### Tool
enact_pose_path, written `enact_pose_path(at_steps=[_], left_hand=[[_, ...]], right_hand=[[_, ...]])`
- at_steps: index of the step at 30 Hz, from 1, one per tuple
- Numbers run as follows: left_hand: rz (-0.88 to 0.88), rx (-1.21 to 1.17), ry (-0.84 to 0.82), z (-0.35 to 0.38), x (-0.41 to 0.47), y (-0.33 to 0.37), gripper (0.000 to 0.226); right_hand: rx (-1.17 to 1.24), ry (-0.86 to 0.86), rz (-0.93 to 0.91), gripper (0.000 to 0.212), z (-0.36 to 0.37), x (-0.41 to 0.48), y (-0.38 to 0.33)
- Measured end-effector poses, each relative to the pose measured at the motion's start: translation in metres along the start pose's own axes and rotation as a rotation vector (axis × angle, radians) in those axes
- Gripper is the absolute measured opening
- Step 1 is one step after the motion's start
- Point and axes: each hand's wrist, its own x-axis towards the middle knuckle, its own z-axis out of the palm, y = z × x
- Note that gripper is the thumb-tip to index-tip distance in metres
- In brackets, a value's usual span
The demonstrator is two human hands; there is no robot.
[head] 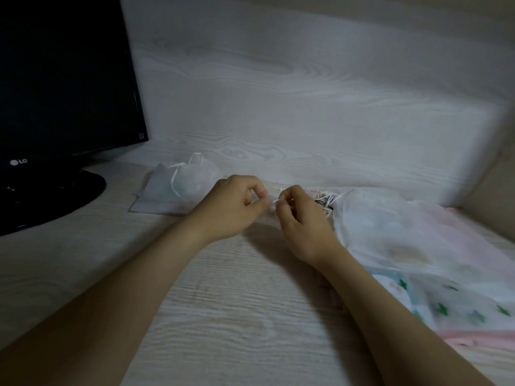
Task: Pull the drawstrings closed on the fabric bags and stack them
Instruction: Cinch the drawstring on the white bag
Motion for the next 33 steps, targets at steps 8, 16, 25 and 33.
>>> enact_pose_path(at_steps=[8, 16, 25, 33], left_hand=[[0.119, -0.027, 0.101, 0.007, 0.003, -0.006, 0.009], [-0.049, -0.422, 0.035, 0.022, -0.001, -0.003, 0.010], [-0.176, -0.426, -0.008, 0.017, 0.002, 0.002, 0.017], [-0.228, -0.407, -0.157, 0.008, 0.000, 0.003, 0.027]], right_hand=[[0.201, 0.026, 0.080, 0.016, -0.004, 0.003, 0.001], [0.589, -0.056, 0.232, 0.014, -0.006, 0.005, -0.008], [0.404, 0.040, 0.203, 0.011, -0.014, 0.004, -0.003], [-0.332, 0.041, 0.038, 0.035, -0.022, 0.005, 0.014]])
